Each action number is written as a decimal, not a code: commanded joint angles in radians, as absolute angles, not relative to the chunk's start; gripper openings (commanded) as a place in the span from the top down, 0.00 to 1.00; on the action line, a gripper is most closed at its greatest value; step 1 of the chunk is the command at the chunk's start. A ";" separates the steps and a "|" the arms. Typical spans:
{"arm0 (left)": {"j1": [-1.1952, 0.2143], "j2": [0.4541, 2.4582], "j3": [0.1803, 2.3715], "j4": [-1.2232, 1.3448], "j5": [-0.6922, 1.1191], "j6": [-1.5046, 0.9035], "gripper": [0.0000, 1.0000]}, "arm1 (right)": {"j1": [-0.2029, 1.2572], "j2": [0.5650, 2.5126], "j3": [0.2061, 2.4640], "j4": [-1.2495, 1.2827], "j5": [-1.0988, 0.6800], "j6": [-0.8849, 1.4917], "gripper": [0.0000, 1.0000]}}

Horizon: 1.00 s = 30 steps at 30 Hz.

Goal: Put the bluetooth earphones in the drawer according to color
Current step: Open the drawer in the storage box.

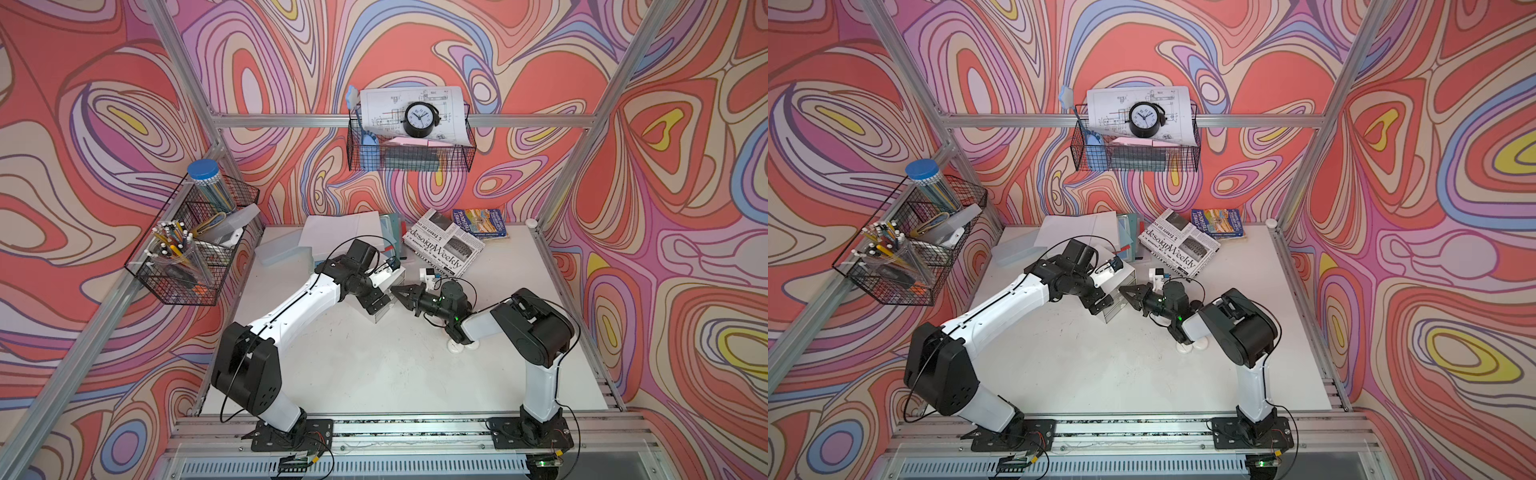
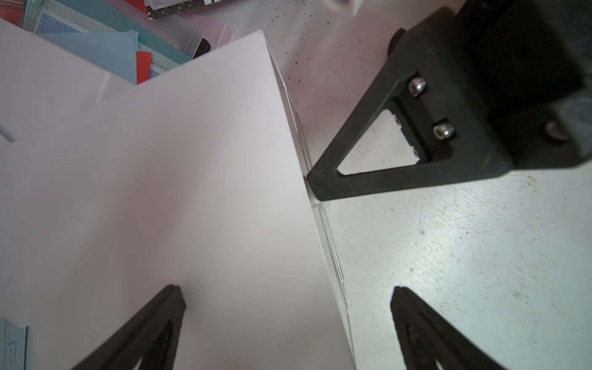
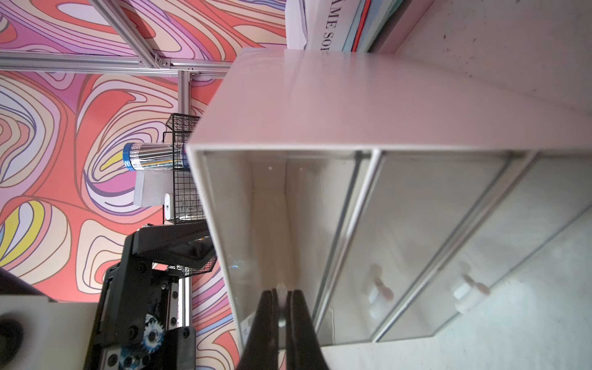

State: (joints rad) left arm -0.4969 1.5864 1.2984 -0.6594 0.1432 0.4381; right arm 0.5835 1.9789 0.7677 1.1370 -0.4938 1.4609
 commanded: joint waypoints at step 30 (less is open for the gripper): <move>-0.494 1.554 1.236 -0.761 0.223 0.409 0.04 | 0.590 1.858 0.599 1.079 -0.479 1.403 1.00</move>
State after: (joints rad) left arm -0.4961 1.5501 1.2694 -0.6559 0.1848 0.4358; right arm 0.5838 1.8729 0.6308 1.1389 -0.4641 1.4315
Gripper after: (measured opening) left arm 0.958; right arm 0.064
